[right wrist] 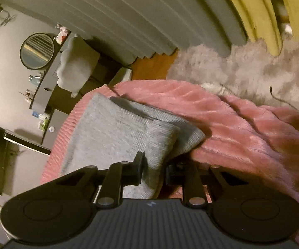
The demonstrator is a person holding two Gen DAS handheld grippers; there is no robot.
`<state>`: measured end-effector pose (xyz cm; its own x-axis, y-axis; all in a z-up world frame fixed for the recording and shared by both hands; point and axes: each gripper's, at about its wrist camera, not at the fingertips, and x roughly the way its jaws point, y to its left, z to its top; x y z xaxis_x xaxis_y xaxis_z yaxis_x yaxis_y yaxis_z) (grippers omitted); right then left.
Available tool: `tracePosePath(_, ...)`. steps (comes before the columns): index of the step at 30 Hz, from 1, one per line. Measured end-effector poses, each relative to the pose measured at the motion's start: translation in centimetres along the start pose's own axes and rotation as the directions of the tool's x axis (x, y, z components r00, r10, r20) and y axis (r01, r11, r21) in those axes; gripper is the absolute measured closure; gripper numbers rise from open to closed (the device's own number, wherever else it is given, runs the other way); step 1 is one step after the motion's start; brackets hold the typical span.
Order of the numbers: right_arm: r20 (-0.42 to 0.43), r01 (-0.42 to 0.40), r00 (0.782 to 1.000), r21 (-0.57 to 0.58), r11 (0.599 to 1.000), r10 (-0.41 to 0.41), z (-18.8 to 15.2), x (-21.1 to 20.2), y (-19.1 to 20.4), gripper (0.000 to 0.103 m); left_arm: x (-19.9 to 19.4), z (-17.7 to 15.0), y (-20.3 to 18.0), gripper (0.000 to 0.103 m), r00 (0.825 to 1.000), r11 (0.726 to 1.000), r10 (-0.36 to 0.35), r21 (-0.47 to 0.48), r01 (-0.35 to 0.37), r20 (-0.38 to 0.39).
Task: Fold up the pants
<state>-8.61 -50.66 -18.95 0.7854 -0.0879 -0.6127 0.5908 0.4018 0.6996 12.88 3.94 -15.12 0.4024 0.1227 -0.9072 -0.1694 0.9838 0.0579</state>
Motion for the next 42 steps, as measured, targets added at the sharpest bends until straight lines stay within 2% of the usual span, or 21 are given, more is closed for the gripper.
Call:
tracePosePath(5, 0.027, 0.042, 0.999, -0.110, 0.993, -0.039, -0.7, 0.2, 1.3, 0.082, -0.1, 0.0, 0.1, 0.000, 1.000, 1.000, -0.006, -0.007, 0.006, -0.003)
tracePosePath(8, 0.024, 0.024, 0.999, -0.098, 0.995, -0.021, -0.5, 0.2, 1.0, 0.082, 0.0, -0.1, 0.2, 0.000, 1.000, 1.000, -0.008, -0.009, 0.008, -0.004)
tracePosePath(11, 0.018, -0.013, 1.000, -0.037, 0.999, 0.014, -0.1, 0.3, 0.1, 0.081, 0.1, 0.0, 0.4, 0.000, 1.000, 1.000, -0.012, -0.015, 0.012, -0.008)
tracePosePath(15, 0.041, -0.080, 0.996, 0.181, 0.980, 0.074, 0.1, 0.1, -1.9, 0.082, 0.2, 0.1, 0.5, 0.000, 1.000, 1.000, -0.013, -0.016, 0.012, -0.011)
tracePosePath(17, 0.035, -0.075, 0.997, 0.229, 0.971, 0.069, 0.3, 0.0, -2.2, 0.085, 0.2, 0.1, 0.5, 0.000, 1.000, 1.000, -0.012, -0.016, 0.012, -0.011)
tracePosePath(19, 0.034, -0.036, 0.999, 0.171, 0.985, 0.031, 0.3, -0.4, -1.3, 0.091, 0.2, 0.1, 0.5, 0.000, 1.000, 1.000, -0.012, -0.015, 0.011, -0.011)
tracePosePath(21, 0.053, 0.003, 0.999, 0.057, 0.998, -0.006, 0.1, -0.9, 0.3, 0.091, 0.1, 0.1, 0.4, 0.000, 1.000, 1.000, -0.009, -0.013, 0.009, -0.009)
tracePosePath(23, 0.072, 0.004, 0.997, 0.004, 1.000, -0.005, -0.1, -1.3, 1.0, 0.091, 0.1, 0.0, 0.5, 0.000, 1.000, 1.000, -0.011, -0.014, 0.011, -0.008)
tracePosePath(27, 0.010, -0.007, 1.000, 0.074, 0.997, 0.006, 0.3, 0.1, -0.3, 0.089, 0.2, 0.1, 0.5, 0.000, 1.000, 1.000, -0.019, -0.021, 0.019, -0.011)
tracePosePath(33, 0.017, -0.038, 0.999, 0.148, 0.988, 0.036, 0.3, 0.4, -0.8, 0.085, 0.3, 0.1, 0.6, 0.000, 1.000, 0.999, -0.023, -0.026, 0.023, -0.013)
tracePosePath(36, -0.009, -0.047, 0.999, 0.147, 0.988, 0.049, 0.5, 0.4, -0.3, 0.079, 0.3, 0.1, 0.6, 0.000, 1.000, 0.999, -0.026, -0.027, 0.025, -0.013)
tracePosePath(38, -0.013, -0.047, 0.999, 0.148, 0.988, 0.049, 0.4, 0.5, -0.3, 0.078, 0.3, 0.1, 0.6, 0.000, 1.000, 0.999, -0.028, -0.030, 0.027, -0.014)
tracePosePath(39, -0.012, -0.048, 0.999, 0.148, 0.988, 0.051, 0.4, 0.5, -0.3, 0.079, 0.4, 0.1, 0.6, 0.000, 0.999, 0.999, -0.028, -0.032, 0.028, -0.015)
tracePosePath(41, -0.009, -0.020, 1.000, 0.131, 0.991, 0.022, 0.4, 0.3, 0.1, 0.090, 0.4, 0.1, 0.6, 0.001, 0.999, 0.999, -0.031, -0.034, 0.030, -0.016)
tracePosePath(42, 0.000, -0.013, 1.000, 0.109, 0.994, 0.013, 0.5, 0.0, 0.6, 0.093, 0.3, 0.1, 0.6, 0.001, 0.999, 0.999, -0.031, -0.035, 0.031, -0.016)
